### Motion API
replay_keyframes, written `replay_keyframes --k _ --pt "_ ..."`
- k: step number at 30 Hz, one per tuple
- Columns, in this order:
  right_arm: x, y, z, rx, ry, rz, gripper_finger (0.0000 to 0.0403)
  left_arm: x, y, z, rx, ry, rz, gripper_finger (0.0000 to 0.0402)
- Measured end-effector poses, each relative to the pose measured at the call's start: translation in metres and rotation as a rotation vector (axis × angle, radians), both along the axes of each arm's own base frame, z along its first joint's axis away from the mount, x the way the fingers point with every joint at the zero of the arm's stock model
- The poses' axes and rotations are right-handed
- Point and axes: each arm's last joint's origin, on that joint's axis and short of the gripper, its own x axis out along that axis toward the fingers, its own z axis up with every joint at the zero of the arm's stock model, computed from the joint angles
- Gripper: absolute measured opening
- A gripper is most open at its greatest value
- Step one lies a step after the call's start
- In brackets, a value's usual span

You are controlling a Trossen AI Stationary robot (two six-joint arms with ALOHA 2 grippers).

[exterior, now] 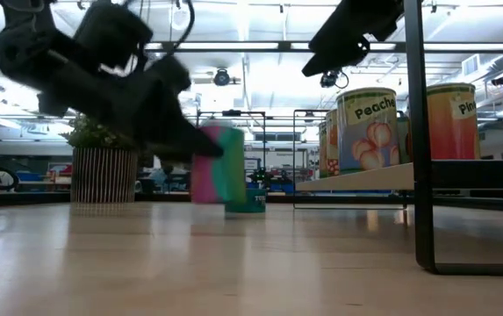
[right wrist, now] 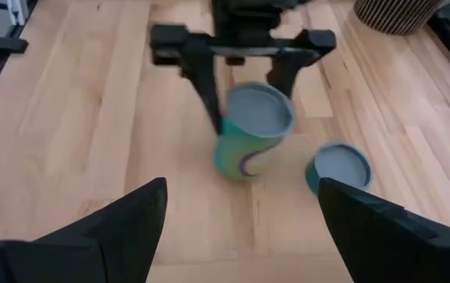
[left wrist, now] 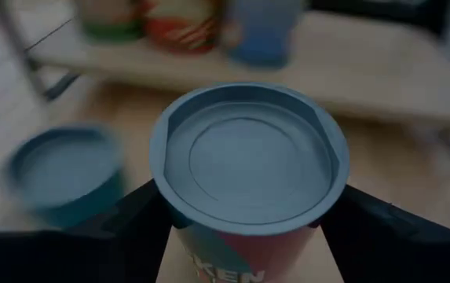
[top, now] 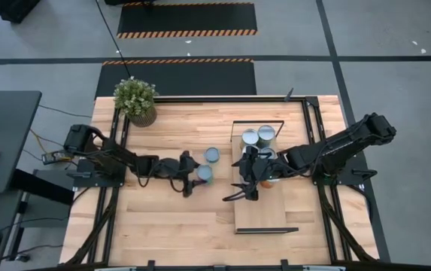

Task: Pick and place cans onto a shelf
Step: Put the canned chicken soup on the shelf

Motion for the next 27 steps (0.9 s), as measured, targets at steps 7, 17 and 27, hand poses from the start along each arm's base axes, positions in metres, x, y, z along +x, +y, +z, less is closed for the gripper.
replay_keyframes --k 7,17,27 --pt "-0.003 0.007 0.029 -0.084 0.008 -0.053 0.0338 0.029 -0.043 0.032 -0.018 -0.022 -0.099 0.029" --pt "-0.007 0.019 0.05 -0.097 -0.017 -0.037 0.0338 0.092 -0.085 0.049 0.064 -0.048 -0.095 0.029" --pt "-0.017 0.035 0.051 -0.082 -0.022 -0.021 0.0338 0.144 -0.089 0.033 0.134 -0.054 -0.084 0.0291"
